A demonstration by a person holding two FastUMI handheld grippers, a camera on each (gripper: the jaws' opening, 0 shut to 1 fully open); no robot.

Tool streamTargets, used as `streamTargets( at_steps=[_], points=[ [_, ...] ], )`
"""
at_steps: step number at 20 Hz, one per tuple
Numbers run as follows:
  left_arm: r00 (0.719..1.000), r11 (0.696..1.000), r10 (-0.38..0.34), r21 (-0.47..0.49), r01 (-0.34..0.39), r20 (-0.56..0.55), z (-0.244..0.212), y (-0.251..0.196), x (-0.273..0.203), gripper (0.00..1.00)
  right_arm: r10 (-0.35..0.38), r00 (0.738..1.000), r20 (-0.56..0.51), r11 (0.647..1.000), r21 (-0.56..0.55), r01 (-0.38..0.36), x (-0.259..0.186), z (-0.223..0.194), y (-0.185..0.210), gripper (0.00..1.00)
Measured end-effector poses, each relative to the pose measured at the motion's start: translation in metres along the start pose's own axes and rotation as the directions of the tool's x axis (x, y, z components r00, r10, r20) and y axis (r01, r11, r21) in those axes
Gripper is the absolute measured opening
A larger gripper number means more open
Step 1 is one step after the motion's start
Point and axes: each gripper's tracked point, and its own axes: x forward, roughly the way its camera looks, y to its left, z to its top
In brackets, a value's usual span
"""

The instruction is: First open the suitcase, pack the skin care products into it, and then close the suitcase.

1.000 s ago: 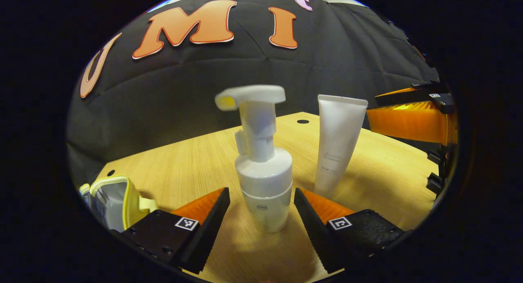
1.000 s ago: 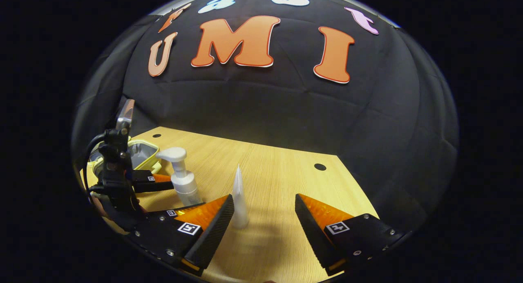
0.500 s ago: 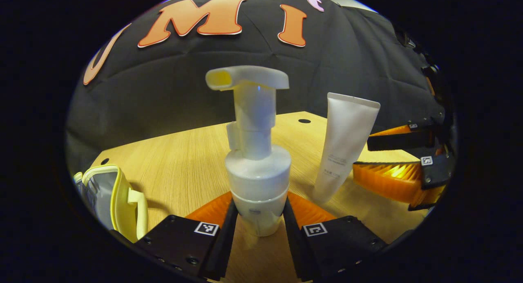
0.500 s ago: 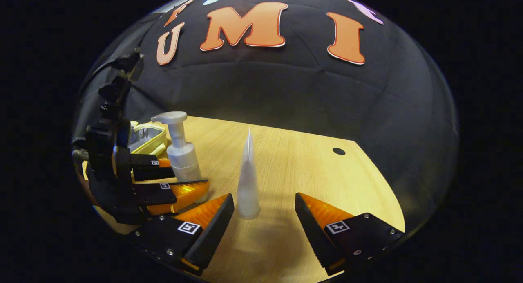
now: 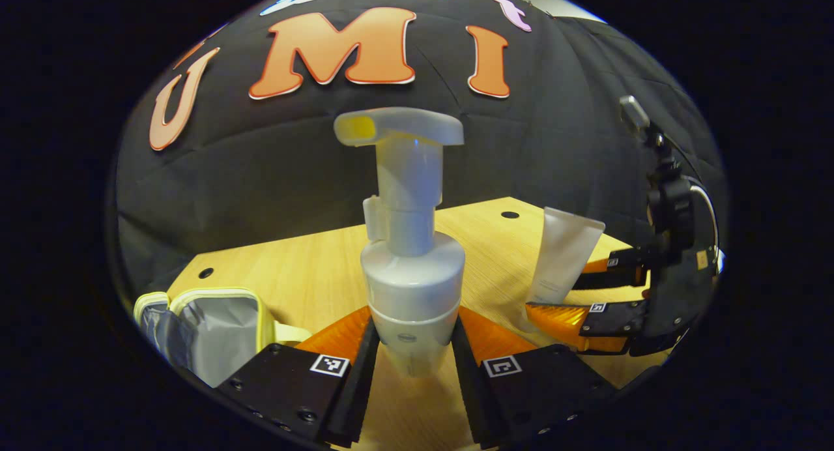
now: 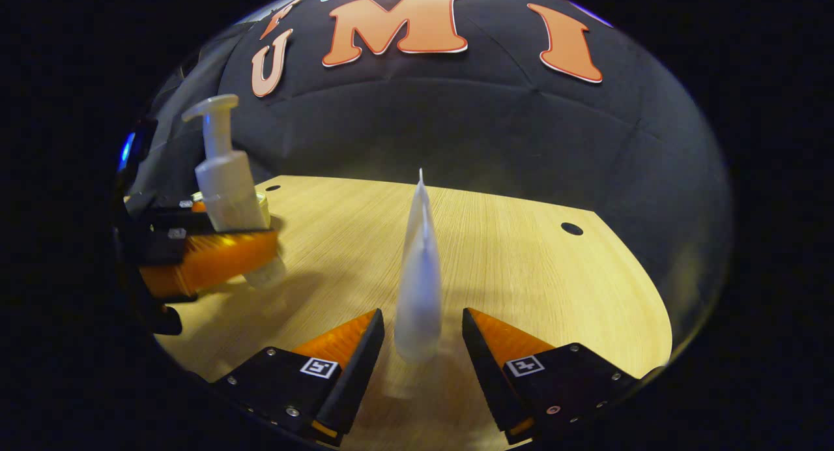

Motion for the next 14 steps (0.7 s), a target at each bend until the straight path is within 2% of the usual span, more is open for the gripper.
streamTargets(
  at_steps=[1, 4, 5, 8, 14],
  points=[
    [1.000, 1.000, 0.020, -0.004, -0.020, 0.003, 0.003, 0.009, -0.006, 0.60, -0.003, 1.000, -0.002, 1.000, 0.002, 0.003, 0.003, -0.001, 0.001, 0.77],
    [0.997, 0.997, 0.082, -0.003, -0.082, 0.003, 0.009, 0.036, -0.020, 0.60, -0.014, 1.000, -0.002, 1.000, 0.012, 0.014, 0.005, 0.004, 0.001, 0.45],
    [0.995, 0.995, 0.098, -0.004, -0.098, 0.002, 0.010, 0.043, -0.026, 0.60, -0.011, 1.000, -0.011, 1.000, 0.022, 0.012, 0.005, 0.005, 0.002, 0.48],
    [0.990, 0.990, 0.139, -0.003, -0.139, 0.001, 0.012, 0.063, -0.041, 0.60, -0.007, 1.000, -0.013, 0.999, 0.036, 0.007, -0.002, 0.015, 0.005, 0.45],
    [0.980, 0.980, 0.197, -0.031, -0.196, 0.000, 0.028, 0.099, -0.072, 0.60, 0.005, 0.999, 0.039, 1.000, -0.010, -0.004, -0.026, 0.064, 0.024, 0.44]
  ],
)
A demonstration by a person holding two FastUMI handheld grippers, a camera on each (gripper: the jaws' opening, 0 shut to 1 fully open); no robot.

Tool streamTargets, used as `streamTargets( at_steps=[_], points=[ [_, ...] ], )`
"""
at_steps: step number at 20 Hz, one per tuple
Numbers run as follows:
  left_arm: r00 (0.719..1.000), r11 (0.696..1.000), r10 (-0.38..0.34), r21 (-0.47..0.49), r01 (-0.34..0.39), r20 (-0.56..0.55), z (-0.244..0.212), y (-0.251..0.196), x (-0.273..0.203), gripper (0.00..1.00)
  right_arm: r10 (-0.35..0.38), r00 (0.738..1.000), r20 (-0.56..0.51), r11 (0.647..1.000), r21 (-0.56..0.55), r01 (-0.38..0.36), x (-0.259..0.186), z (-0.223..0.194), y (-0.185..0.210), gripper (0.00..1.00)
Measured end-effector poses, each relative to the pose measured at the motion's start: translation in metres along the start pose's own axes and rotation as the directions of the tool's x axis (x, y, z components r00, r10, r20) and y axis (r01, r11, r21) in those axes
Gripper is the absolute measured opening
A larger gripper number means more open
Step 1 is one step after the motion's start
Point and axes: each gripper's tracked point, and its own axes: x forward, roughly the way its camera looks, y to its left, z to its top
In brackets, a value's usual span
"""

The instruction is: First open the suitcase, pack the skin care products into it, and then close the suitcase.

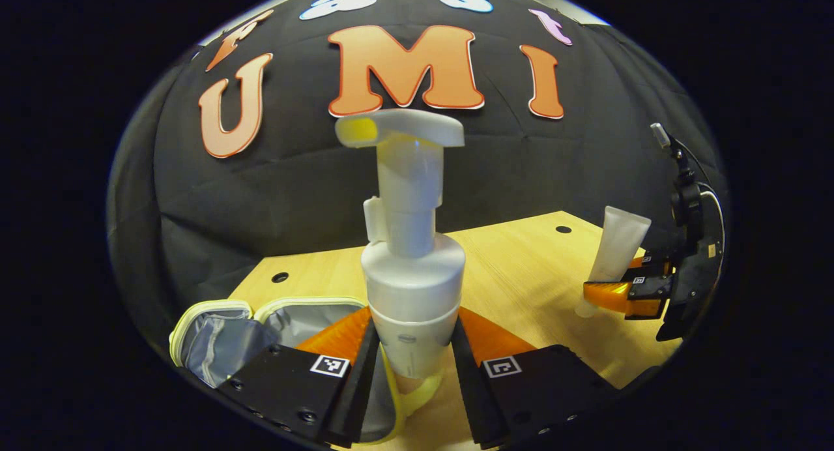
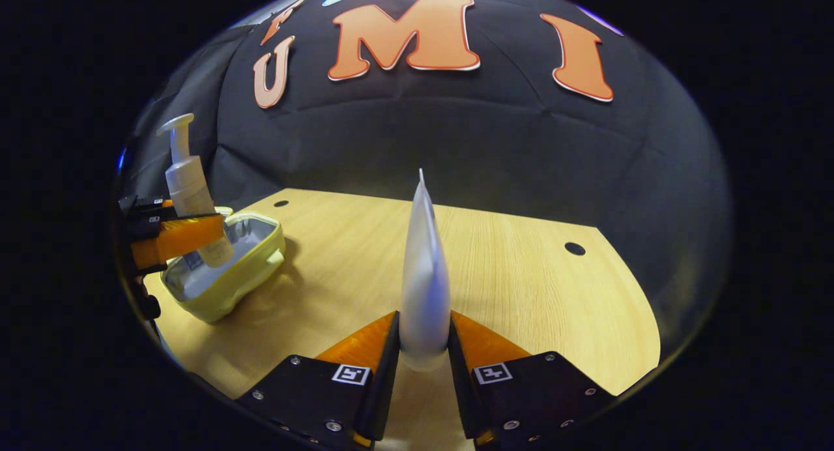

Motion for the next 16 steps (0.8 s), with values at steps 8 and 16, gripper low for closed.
streamTargets(
  at_steps=[8, 16],
  points=[
    [0.997, 0.998, 0.054, 0.012, -0.055, 0.057, 0.041, 0.055, -0.038, 0.60, 0.065, 0.994, 0.090, 0.997, -0.056, -0.060, -0.028, 0.073, 0.056, 0.43],
    [0.991, 0.995, 0.104, 0.004, -0.105, 0.079, 0.050, 0.112, -0.060, 0.60, 0.136, 0.981, 0.139, 0.990, -0.063, -0.128, -0.039, 0.115, 0.116, 0.44]
  ],
)
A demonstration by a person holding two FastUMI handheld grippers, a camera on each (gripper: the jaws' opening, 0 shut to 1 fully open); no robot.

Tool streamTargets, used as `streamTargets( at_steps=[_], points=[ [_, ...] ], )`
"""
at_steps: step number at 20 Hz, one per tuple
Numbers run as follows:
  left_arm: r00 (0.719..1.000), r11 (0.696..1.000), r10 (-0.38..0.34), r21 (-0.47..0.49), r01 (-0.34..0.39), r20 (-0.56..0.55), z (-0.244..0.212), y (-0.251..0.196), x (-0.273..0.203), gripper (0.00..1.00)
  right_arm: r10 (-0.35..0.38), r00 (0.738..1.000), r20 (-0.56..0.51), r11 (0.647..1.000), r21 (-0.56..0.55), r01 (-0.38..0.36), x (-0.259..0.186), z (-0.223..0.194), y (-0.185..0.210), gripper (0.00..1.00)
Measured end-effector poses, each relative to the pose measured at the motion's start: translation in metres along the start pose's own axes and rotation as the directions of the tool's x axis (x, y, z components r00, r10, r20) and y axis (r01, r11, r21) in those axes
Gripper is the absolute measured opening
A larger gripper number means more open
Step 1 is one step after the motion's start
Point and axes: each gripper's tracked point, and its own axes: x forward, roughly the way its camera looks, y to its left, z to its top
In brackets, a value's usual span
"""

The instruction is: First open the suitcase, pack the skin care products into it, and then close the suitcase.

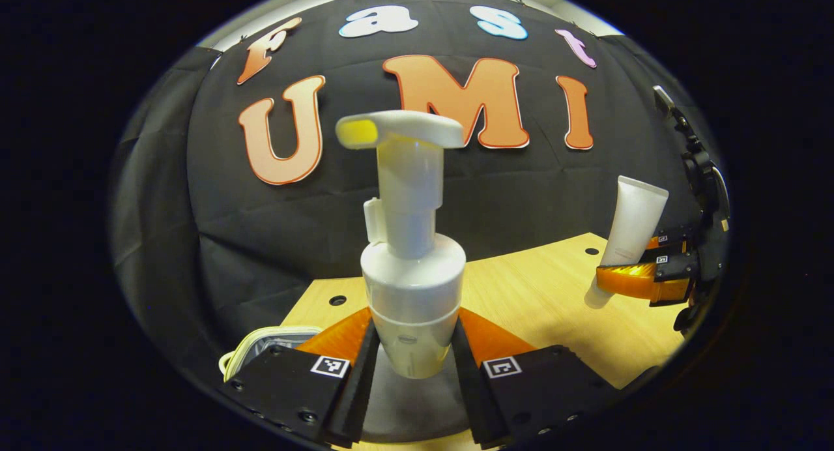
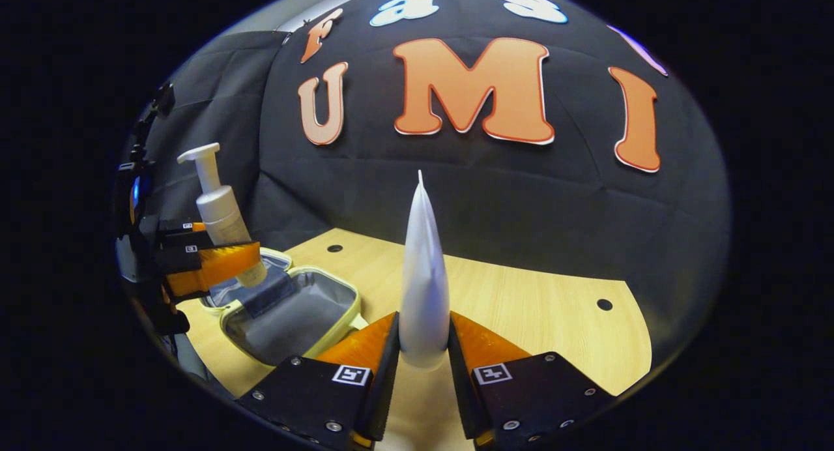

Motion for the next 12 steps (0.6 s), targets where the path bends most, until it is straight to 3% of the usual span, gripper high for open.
streamTargets(
  at_steps=[6, 12],
  points=[
    [0.999, 1.000, -0.012, 0.006, 0.012, -0.049, -0.019, 0.026, 0.002, 0.60, 0.060, 0.998, 0.019, 0.998, 0.004, -0.060, 0.010, 0.014, 0.050, 0.43],
    [0.983, 0.998, -0.051, -0.046, 0.043, -0.175, -0.059, 0.040, 0.021, 0.60, 0.086, 0.996, -0.010, 0.996, 0.022, -0.086, 0.020, 0.004, 0.086, 0.44]
  ],
)
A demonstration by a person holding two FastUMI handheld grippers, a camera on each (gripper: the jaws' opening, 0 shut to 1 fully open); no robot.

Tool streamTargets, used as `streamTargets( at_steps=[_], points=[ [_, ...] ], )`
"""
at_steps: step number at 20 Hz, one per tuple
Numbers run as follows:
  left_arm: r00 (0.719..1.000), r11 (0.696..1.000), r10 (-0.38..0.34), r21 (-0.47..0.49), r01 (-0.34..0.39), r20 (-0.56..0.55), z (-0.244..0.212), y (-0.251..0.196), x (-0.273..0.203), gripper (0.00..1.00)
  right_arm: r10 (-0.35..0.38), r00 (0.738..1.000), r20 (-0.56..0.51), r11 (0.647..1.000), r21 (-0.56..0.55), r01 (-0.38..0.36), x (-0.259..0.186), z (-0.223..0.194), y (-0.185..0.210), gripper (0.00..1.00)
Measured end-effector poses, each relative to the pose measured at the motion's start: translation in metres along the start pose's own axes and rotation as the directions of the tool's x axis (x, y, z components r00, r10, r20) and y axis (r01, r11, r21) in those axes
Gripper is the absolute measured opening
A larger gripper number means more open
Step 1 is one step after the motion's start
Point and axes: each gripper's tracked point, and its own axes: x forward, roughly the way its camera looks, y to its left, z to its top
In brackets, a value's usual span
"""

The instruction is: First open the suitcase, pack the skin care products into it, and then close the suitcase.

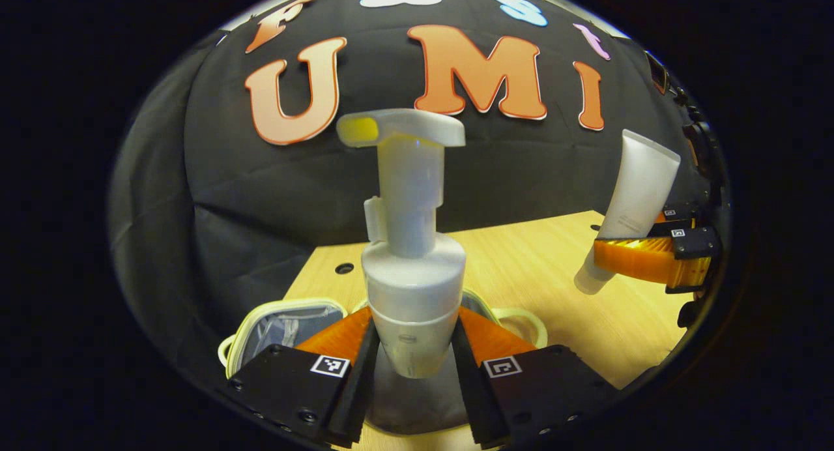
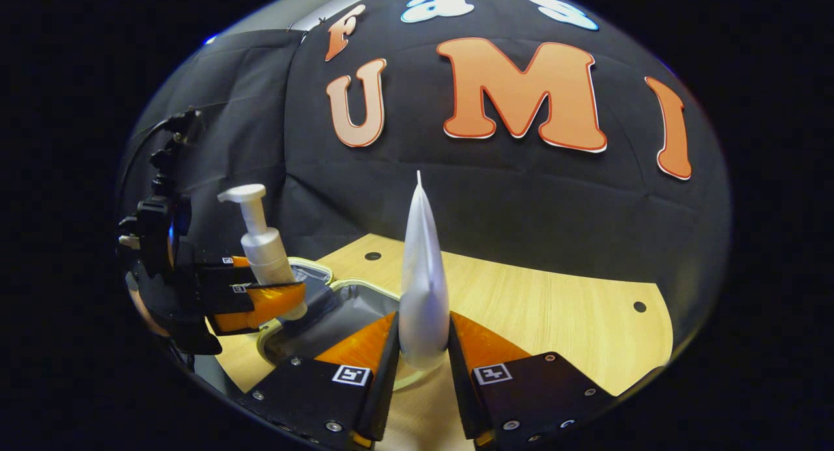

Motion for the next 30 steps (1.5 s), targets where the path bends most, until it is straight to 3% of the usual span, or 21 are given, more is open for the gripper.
streamTargets(
  at_steps=[4, 9, 16, 21, 22, 24, 27, 30],
  points=[
    [0.994, 0.999, -0.027, -0.027, 0.025, -0.104, -0.036, 0.010, 0.016, 0.60, -0.001, 1.000, -0.018, 1.000, 0.026, 0.001, 0.011, -0.006, 0.012, 0.44],
    [0.962, 0.995, -0.081, -0.077, 0.063, -0.261, -0.071, 0.004, 0.045, 0.60, 0.026, 0.997, -0.068, 0.996, 0.085, -0.020, 0.027, -0.021, 0.032, 0.44],
    [0.881, 0.992, -0.112, -0.098, 0.075, -0.459, -0.110, -0.003, 0.056, 0.61, 0.054, 0.988, -0.142, 0.990, 0.140, -0.034, 0.050, -0.044, 0.051, 0.44],
    [0.799, 0.992, -0.083, -0.126, 0.009, -0.596, -0.129, -0.007, 0.051, 0.60, 0.085, 0.977, -0.197, 0.981, 0.190, -0.047, 0.061, -0.058, 0.061, 0.44],
    [0.805, 0.993, -0.076, -0.115, 0.009, -0.589, -0.128, -0.006, 0.054, 0.60, 0.091, 0.974, -0.206, 0.978, 0.202, -0.049, 0.063, -0.060, 0.063, 0.44],
    [0.749, 0.995, -0.048, -0.099, -0.024, -0.661, -0.147, 0.002, 0.055, 0.60, 0.101, 0.969, -0.224, 0.975, 0.217, -0.051, 0.069, -0.065, 0.066, 0.44],
    [0.744, 0.991, -0.066, -0.130, -0.028, -0.665, -0.155, -0.005, 0.064, 0.61, 0.111, 0.963, -0.247, 0.971, 0.234, -0.052, 0.074, -0.070, 0.067, 0.44],
    [0.767, 0.990, -0.054, -0.135, -0.043, -0.639, -0.149, -0.002, 0.066, 0.62, 0.134, 0.954, -0.268, 0.961, 0.271, -0.059, 0.080, -0.075, 0.072, 0.43]
  ],
)
